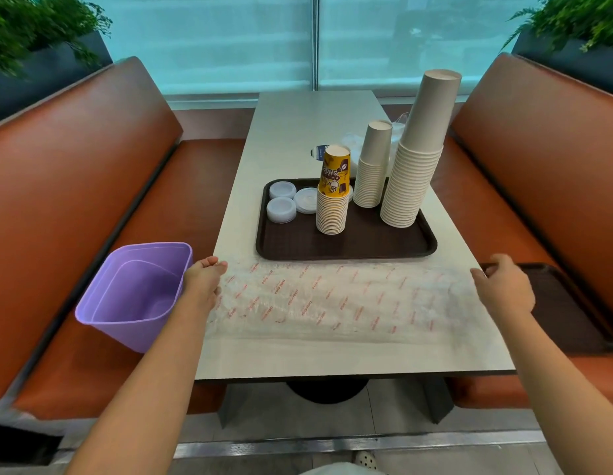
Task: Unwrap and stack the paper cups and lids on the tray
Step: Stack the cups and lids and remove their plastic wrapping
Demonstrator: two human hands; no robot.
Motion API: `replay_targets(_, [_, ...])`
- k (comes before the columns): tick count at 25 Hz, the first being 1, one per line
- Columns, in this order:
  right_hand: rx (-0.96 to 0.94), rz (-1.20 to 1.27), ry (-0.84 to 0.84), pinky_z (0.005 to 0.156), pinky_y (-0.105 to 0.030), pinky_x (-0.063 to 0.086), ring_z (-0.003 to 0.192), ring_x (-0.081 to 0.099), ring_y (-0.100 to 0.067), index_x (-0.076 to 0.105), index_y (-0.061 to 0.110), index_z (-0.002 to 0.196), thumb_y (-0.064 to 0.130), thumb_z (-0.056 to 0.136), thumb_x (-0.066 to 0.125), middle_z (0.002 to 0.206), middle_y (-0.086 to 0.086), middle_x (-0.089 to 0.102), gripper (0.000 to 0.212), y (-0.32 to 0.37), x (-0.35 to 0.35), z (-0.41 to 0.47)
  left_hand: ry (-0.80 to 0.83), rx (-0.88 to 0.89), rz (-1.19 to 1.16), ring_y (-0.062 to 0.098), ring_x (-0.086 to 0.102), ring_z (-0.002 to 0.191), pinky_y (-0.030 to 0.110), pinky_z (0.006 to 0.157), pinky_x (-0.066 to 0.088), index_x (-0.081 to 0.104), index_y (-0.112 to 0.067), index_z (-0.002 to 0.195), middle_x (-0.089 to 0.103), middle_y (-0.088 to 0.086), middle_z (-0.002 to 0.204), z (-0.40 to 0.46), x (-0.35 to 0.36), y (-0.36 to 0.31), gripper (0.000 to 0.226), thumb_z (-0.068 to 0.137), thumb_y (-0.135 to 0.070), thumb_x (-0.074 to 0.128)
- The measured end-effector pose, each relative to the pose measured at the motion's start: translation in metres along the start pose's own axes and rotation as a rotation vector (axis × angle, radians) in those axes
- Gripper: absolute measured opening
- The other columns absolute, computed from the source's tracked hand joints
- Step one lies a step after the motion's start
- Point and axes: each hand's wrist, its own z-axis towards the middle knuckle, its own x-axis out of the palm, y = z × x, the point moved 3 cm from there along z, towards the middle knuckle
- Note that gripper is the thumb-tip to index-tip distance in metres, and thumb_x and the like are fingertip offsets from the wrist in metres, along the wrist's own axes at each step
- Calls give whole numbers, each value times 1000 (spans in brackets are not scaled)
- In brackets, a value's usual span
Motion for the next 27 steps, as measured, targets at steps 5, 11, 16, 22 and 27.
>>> replay_targets(5, [-777,-138,62,102,-54,33,123,50,-34,61,14,123,43,89,38,130,-13,57,50,65,56,-69,-111,144,240,22,54,88,31,74,45,59,-11,104,55,12,110,-6,7,5,19,90,-24,61])
replay_targets(11, [-795,-437,378,115,-48,-8,148,1,-18,20,37,149,57,69,-18,159,10,11,90,56,120,-109,90,1031,1045,28,36,134,55,110,14,55,-24,127,42,8,143,-80,76,26,50,88,-51,42])
replay_targets(16, [-771,-339,480,115,-43,-10,147,-2,-13,12,41,149,62,72,-12,159,12,6,83,42,129,-105,310,885,1527,21,-9,146,58,106,-20,0,-46,147,-8,-5,159,-53,79,84,99,58,-80,-28])
replay_targets(22, [-477,-409,382,117,-48,-8,147,-3,-18,9,44,149,67,86,6,160,8,2,67,6,108,-65,218,602,1465,28,-15,145,55,109,-18,-6,-43,147,-14,-2,158,-33,54,85,99,62,-93,-1])
replay_targets(27, [-290,-479,387,109,-66,-6,147,-9,-21,3,46,148,64,93,16,160,9,-7,59,-29,85,-44,110,400,1440,34,-12,144,67,106,-11,-2,-41,149,-11,-2,159,-22,28,72,94,66,-86,8])
